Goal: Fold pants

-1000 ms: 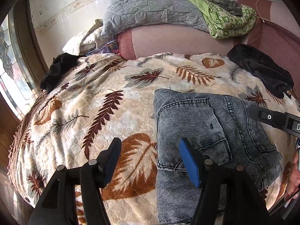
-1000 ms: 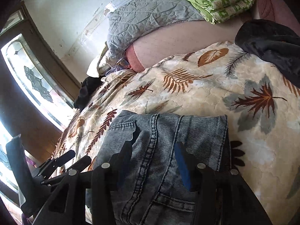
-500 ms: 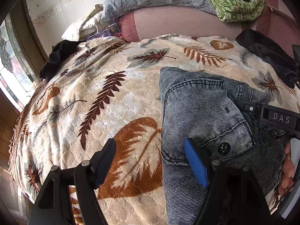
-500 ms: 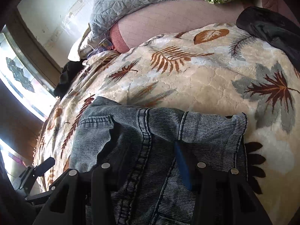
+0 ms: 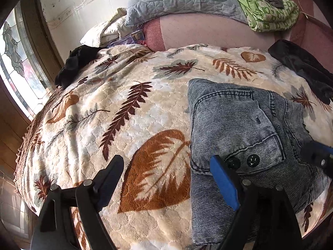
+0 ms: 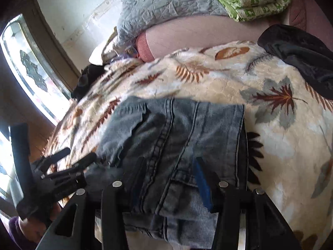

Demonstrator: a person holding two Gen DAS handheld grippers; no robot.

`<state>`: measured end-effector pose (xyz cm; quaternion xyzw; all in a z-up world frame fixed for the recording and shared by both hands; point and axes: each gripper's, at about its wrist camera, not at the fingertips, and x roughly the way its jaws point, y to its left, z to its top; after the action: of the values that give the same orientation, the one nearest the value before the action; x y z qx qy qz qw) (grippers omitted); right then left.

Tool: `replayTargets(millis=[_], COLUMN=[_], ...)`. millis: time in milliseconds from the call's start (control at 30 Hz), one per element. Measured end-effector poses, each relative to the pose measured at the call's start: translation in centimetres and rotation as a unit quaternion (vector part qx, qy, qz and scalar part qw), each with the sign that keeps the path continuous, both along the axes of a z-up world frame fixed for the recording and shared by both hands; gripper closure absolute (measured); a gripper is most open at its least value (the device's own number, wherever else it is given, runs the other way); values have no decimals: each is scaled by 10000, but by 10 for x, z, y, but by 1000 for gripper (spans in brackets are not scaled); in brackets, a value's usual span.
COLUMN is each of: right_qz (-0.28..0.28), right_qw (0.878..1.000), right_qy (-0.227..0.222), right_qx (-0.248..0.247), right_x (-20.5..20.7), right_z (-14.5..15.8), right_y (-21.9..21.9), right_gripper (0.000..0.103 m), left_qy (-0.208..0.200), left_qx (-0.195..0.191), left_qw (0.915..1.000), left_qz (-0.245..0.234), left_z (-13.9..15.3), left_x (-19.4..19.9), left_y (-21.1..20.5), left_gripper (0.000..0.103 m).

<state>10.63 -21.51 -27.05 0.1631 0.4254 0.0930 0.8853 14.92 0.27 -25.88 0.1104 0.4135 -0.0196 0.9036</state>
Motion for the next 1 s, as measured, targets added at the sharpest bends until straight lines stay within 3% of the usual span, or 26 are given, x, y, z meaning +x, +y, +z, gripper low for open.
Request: replayTargets(millis=[33, 133, 333, 400, 500, 567, 800, 1000], right_qz=[72, 148, 2, -18, -36, -89, -299, -330], right_qw=[9996, 9984, 9996, 9984, 9965, 9946, 9908, 9886], right_qy=[235, 195, -279, -556, -835, -1023, -1280, -1406], right_qx=[-144, -518, 70, 39, 29, 114, 330, 425], right_x=[1, -2, -34, -49, -65, -76, -96, -102], right_z=[-11, -11, 25, 41, 61, 71, 95, 102], right_y=[5, 13, -7, -12, -20, -27, -50, -55], right_gripper=[52, 52, 52, 51, 38, 37, 37, 37], left_qy=[9, 18, -317, -455, -656, -780, -1086, -1138], left_qx=[24, 242, 225, 151, -1, -66, -262, -286], left_qw=[10000, 9997, 9992, 9988, 9978, 9969, 9937, 9929], left_qz=[-24, -61, 57, 67, 11, -29, -117, -190], left_z=[-2, -6, 18, 30, 49, 63, 105, 120], left_x=[0, -1, -22, -35, -53, -65, -93, -103], left_y=[-1, -6, 2, 4, 3, 1, -8, -15], left_gripper=[18, 18, 18, 18, 18, 18, 18, 18])
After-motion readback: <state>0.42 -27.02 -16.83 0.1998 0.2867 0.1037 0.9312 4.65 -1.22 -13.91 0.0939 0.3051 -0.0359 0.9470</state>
